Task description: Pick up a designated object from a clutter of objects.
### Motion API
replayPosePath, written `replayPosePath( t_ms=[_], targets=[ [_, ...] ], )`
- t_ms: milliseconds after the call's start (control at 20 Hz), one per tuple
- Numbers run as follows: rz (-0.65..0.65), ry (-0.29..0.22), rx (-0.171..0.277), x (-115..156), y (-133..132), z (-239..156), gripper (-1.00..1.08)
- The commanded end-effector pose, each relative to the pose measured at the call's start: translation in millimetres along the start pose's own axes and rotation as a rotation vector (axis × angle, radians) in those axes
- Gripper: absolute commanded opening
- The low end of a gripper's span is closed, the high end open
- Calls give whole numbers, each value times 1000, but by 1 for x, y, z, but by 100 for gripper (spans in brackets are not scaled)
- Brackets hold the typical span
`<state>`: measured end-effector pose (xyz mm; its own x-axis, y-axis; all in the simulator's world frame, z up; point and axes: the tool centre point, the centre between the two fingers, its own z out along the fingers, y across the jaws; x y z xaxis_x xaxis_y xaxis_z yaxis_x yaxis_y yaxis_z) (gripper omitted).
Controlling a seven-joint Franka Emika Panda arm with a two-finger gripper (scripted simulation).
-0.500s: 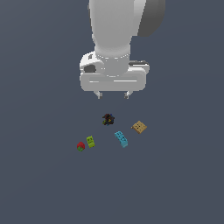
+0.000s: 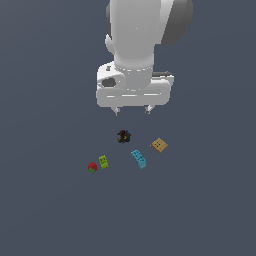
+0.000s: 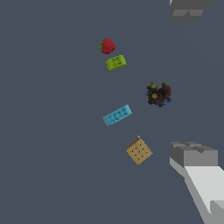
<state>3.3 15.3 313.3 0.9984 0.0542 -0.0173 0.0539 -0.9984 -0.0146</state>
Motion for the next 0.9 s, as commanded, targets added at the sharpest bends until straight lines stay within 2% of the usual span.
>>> replayPosePath(
  t_ms=[0,450,850],
  targets=[
    [-18,-2,-3,0,-3,2,100],
    [6,-1,-4,2,-6,8,100],
    [90,0,-8,5,-19,33,100]
  ],
)
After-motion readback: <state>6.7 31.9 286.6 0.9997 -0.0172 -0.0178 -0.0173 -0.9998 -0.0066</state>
